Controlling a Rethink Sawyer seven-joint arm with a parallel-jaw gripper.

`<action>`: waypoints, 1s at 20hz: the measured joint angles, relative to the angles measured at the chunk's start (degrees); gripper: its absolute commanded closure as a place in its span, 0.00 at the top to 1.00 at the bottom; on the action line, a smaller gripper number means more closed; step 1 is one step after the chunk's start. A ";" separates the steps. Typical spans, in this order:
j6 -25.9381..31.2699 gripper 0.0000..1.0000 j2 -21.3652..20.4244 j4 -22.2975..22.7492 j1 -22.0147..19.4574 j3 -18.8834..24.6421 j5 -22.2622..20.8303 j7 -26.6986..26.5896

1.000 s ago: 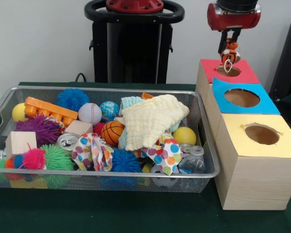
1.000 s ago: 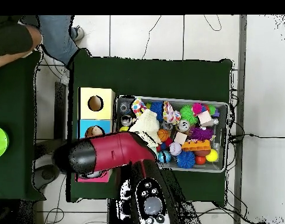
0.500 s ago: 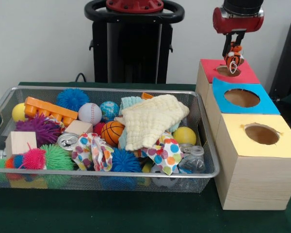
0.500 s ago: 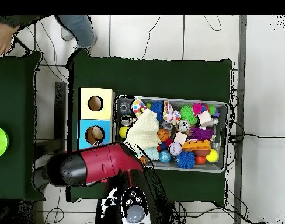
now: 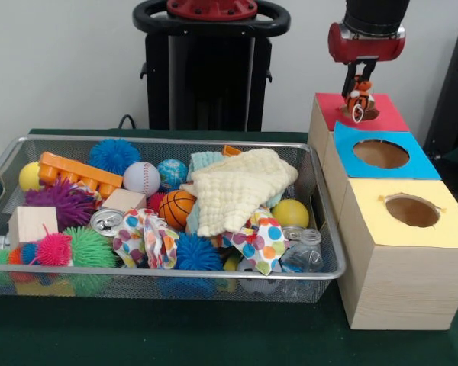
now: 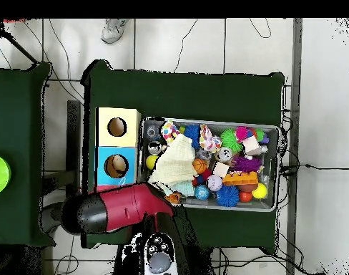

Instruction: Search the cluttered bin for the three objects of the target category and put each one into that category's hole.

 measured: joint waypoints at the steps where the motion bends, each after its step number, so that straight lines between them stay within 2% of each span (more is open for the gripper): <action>1: 0.00 0.00 0.28 0.18 0.53 -0.51 0.01 0.00; 8: -0.01 0.00 1.67 0.63 2.46 -2.24 0.66 0.00; 20: -0.04 0.00 3.86 0.61 3.06 -2.64 4.30 0.00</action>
